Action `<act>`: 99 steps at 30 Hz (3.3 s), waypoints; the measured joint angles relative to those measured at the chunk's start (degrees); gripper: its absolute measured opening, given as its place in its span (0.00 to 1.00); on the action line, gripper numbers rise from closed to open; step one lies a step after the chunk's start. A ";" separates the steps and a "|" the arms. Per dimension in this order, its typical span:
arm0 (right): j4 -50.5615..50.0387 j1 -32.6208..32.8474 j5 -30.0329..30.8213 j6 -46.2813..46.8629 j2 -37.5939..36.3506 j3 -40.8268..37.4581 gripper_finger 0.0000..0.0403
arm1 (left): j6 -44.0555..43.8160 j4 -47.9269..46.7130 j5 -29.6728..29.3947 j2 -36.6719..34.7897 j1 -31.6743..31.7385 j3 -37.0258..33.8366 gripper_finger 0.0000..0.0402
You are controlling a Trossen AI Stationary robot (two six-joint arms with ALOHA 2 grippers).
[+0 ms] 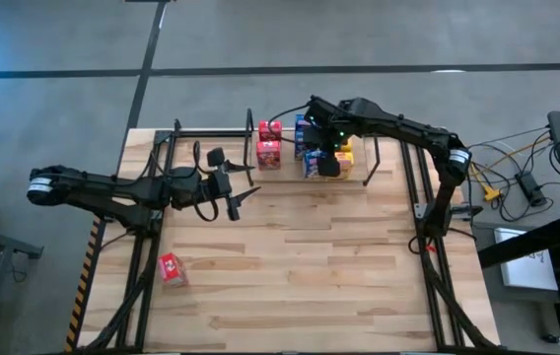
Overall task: Stack cereal on shelf
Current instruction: Put the blue cereal box on the shelf aligned with the other blue cereal boxes
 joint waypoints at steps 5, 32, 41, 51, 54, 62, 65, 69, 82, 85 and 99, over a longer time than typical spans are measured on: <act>1.18 -0.01 0.00 0.02 0.00 -0.74 0.66 | 0.00 0.00 0.00 0.02 0.00 0.00 0.59; 7.85 0.00 0.02 0.99 0.00 -4.84 0.47 | 0.00 0.04 0.02 0.02 0.00 0.00 0.59; 12.92 0.00 -1.47 4.56 0.00 -4.97 0.45 | 0.00 0.04 0.02 0.02 0.00 0.00 0.59; 12.87 0.00 -1.48 10.78 0.00 -4.99 0.44 | 0.00 0.07 0.02 0.02 0.00 -0.01 0.59; 12.86 0.11 -1.41 12.32 0.00 -4.99 0.44 | 0.00 0.07 0.04 0.02 0.00 -0.02 0.59; 12.88 0.79 0.50 13.31 0.00 -4.99 0.44 | 0.00 0.11 0.03 0.04 0.00 -0.02 0.59; 12.96 1.14 0.53 13.24 0.20 -4.99 0.44 | 0.00 0.09 0.04 0.04 -0.02 -0.02 0.59; 12.87 1.52 0.55 13.26 0.76 -5.06 0.44 | 0.00 0.09 0.04 0.04 0.00 -0.02 0.59; 12.91 1.66 1.05 11.41 1.77 -5.03 0.56 | 0.00 0.07 0.04 0.04 -0.02 -0.02 0.59; 12.97 1.77 1.03 9.48 1.77 -5.03 0.58 | 0.00 0.06 0.04 0.04 -0.02 -0.02 0.59; 13.54 1.78 1.62 -0.96 1.77 -5.03 0.55 | 0.00 0.06 0.04 0.04 -0.01 -0.02 0.59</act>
